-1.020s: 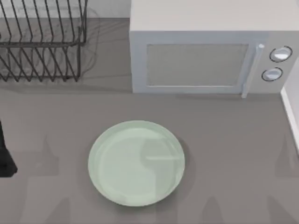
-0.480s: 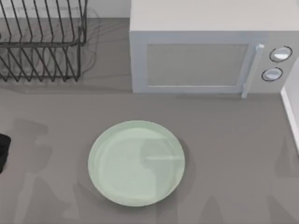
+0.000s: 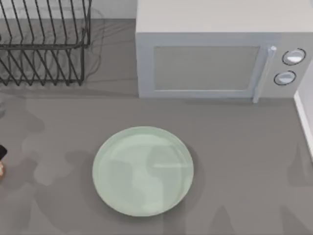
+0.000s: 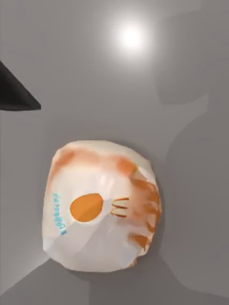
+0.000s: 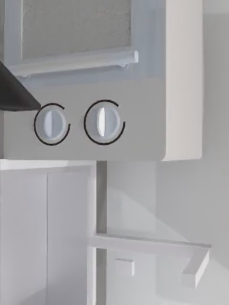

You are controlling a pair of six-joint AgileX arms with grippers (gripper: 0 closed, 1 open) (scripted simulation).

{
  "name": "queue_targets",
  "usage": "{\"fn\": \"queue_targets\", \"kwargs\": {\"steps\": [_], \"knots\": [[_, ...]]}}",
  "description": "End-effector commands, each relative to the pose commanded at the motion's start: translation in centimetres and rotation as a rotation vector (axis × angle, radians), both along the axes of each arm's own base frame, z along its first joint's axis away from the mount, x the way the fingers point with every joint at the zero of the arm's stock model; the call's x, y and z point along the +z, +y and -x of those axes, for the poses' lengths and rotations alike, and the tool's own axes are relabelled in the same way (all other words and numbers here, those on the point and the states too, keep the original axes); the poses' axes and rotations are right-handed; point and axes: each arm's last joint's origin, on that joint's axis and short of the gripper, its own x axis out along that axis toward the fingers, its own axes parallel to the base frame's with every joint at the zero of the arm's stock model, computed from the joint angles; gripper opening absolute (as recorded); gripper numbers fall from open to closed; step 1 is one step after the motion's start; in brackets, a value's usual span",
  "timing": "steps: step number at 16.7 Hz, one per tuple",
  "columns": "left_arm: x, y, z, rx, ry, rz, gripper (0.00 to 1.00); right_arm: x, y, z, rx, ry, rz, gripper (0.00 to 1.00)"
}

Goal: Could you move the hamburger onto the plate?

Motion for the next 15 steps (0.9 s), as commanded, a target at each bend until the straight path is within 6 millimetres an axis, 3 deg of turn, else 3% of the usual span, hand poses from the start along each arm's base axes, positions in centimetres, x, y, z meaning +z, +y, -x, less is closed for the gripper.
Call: {"fn": "queue_targets", "kwargs": {"steps": [5, 12, 15], "knots": [[-1.7, 1.2, -3.1, -0.083, 0.166, 0.021, 1.0, 0.0, 0.0, 0.0, 0.0, 0.0, 0.0, 1.0], [-1.9, 1.2, -3.2, -0.091, 0.173, 0.022, 1.0, 0.0, 0.0, 0.0, 0.0, 0.0, 0.0, 1.0], [-3.8, 1.3, -3.4, -0.088, 0.18, 0.024, 1.0, 0.0, 0.0, 0.0, 0.0, 0.0, 0.0, 1.0]]}}
